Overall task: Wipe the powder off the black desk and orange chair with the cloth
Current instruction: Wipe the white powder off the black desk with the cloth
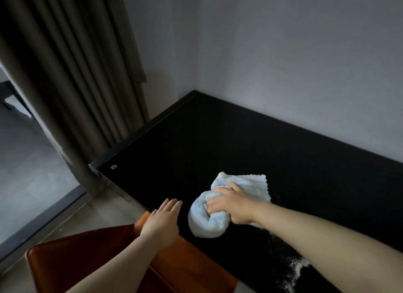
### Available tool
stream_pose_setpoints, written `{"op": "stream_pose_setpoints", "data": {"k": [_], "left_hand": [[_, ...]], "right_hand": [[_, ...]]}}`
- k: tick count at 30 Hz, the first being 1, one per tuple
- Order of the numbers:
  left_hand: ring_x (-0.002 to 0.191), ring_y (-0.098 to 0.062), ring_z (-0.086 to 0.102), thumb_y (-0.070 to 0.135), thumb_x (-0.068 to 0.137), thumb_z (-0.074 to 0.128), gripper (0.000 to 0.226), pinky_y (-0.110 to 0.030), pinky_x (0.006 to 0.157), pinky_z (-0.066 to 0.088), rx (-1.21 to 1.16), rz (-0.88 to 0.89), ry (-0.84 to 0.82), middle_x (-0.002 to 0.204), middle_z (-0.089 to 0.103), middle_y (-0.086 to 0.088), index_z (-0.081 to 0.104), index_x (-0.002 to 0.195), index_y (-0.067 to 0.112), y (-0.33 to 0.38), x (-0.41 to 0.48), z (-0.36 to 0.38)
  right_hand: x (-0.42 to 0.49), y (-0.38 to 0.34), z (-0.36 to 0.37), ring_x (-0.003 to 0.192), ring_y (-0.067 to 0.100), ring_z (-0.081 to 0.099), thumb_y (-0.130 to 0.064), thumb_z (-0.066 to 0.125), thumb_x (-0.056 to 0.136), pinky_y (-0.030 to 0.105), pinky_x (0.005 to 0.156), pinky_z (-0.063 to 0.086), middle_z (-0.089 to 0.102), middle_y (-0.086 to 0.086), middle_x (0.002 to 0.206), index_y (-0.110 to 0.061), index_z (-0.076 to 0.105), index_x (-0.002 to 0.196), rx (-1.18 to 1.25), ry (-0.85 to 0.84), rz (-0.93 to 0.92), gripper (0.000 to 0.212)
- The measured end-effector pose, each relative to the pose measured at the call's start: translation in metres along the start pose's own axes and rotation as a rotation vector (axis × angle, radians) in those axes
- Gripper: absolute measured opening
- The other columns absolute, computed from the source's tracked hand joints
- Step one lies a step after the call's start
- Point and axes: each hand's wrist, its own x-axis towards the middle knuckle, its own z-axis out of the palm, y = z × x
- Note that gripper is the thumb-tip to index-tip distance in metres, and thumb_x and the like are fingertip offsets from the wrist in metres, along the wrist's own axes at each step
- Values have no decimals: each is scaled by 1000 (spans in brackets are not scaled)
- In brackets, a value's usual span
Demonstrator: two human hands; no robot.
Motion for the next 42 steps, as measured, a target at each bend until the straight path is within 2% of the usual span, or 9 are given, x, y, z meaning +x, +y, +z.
{"op": "stream_pose_setpoints", "data": {"k": [9,14,17,21,25,29,35,38,42], "left_hand": [[145,-19,-10,22,97,36,62,-43,117,4,25,-19,-86,159,-3,5,6,150,26,90,9,35],[145,-24,-10,47,98,30,60,-51,115,8,-53,-157,-161,158,-5,8,9,150,26,122,20,42],[144,-27,-14,59,91,35,70,-57,114,6,-88,-247,-196,158,-8,8,9,150,30,132,29,44],[142,-33,-20,65,86,36,69,-57,114,0,-94,-270,-295,158,-11,0,16,148,40,143,44,40],[139,-38,-23,61,86,43,78,-63,112,4,-160,-394,-226,156,-18,5,-3,146,44,157,43,41],[140,-38,-23,58,89,42,75,-67,110,6,-156,-400,-221,155,-20,7,-6,145,47,158,43,43],[142,-40,-12,65,85,42,77,-60,113,9,-104,-345,-257,156,-19,-2,-1,146,45,150,56,34],[137,-47,-23,67,74,58,88,-65,110,12,-161,-331,-231,156,-18,2,5,143,53,153,59,33],[135,-47,-27,57,66,73,100,-77,99,15,-142,-305,-223,154,-21,8,5,139,60,155,59,26]], "right_hand": [[-81,44,24,141,8,11,-7,47,86,33,114,-8,44,-22,135,-41,55,108,67,-10,-67,41],[-131,68,33,131,10,26,-18,58,85,40,112,17,47,-21,124,-44,56,107,16,-86,-77,34],[-151,74,24,109,11,46,-15,62,83,35,90,48,49,-20,110,-45,61,95,266,-18,6,33],[-139,89,-19,98,8,52,-7,56,84,27,87,40,62,-13,98,-25,71,89,349,319,-32,23],[-100,125,-43,116,18,47,-25,46,91,36,97,38,53,-7,125,-36,55,120,195,322,313,33],[-70,146,-15,131,30,27,-39,42,89,46,105,30,24,-2,147,-36,22,143,182,108,588,58],[-104,138,29,115,19,39,-25,46,88,37,91,37,44,-14,127,-46,47,121,89,146,278,39],[-130,125,29,101,12,48,-28,54,82,32,85,41,55,-19,106,-43,55,99,209,38,102,23],[-123,140,-14,96,12,61,-28,65,64,35,84,51,63,-17,104,-48,49,110,496,208,285,53]]}}
